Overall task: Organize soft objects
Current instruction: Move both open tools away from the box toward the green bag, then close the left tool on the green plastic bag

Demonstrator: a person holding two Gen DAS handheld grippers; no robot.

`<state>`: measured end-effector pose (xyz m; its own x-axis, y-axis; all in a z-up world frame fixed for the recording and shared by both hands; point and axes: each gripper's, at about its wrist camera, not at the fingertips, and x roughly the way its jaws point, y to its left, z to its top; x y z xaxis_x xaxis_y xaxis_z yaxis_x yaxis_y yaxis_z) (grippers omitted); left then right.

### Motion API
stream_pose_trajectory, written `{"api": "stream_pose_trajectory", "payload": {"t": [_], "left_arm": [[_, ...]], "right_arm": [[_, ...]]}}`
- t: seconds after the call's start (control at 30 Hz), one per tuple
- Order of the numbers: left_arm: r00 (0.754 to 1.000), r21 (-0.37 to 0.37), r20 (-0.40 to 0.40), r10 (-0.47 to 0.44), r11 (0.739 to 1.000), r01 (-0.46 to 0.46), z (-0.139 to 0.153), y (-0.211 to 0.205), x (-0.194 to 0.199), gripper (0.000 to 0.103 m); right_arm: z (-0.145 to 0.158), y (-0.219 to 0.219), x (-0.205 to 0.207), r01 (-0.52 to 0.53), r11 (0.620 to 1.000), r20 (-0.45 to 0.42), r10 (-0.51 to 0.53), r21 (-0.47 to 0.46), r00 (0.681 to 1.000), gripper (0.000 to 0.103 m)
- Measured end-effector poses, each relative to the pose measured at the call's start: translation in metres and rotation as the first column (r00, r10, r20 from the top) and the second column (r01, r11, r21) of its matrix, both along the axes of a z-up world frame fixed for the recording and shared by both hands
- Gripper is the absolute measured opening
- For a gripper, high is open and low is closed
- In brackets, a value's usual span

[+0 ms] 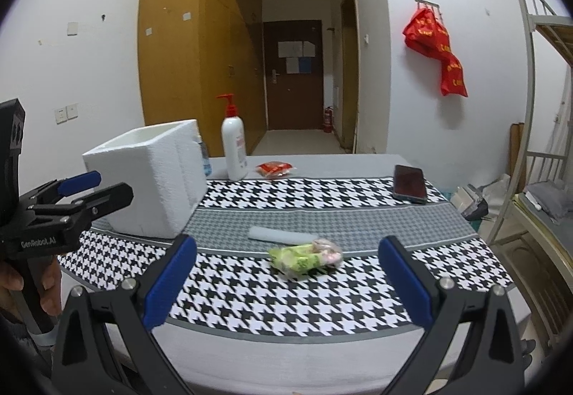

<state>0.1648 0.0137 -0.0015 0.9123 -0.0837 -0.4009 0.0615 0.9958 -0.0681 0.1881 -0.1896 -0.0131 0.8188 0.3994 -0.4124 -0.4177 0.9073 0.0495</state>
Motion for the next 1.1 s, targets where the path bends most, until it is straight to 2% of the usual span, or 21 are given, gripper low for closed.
{"api": "stream_pose_trajectory", "payload": {"t": [0.23, 0.4, 0.57, 0.9, 1.1], "left_arm": [[0.998, -0.005, -0.020, -0.059, 0.998, 0.059, -0.008, -0.019, 0.019, 0.102], [0.991, 0.000, -0.062, -0.123, 0.992, 0.123, -0.017, -0.034, 0.037, 0.102], [0.972, 0.010, -0.095, -0.217, 0.976, 0.219, -0.022, -0.049, 0.057, 0.102], [0.949, 0.056, -0.185, -0.257, 0.961, 0.271, -0.044, -0.081, 0.088, 0.102], [0.918, 0.042, -0.257, -0.302, 0.945, 0.323, -0.058, -0.094, 0.105, 0.102]], "right_arm": [[-0.015, -0.020, 0.015, 0.044, 0.999, -0.043, -0.044, -0.001, 0.998, 0.102], [-0.025, -0.036, 0.024, 0.069, 0.997, -0.065, -0.067, 0.017, 0.996, 0.102], [-0.033, -0.050, 0.029, 0.098, 0.994, -0.080, -0.094, 0.046, 0.992, 0.102], [-0.048, -0.068, 0.049, 0.129, 0.989, -0.131, -0.119, 0.070, 0.984, 0.102], [-0.054, -0.071, 0.056, 0.118, 0.991, -0.145, -0.108, 0.066, 0.984, 0.102]]}}
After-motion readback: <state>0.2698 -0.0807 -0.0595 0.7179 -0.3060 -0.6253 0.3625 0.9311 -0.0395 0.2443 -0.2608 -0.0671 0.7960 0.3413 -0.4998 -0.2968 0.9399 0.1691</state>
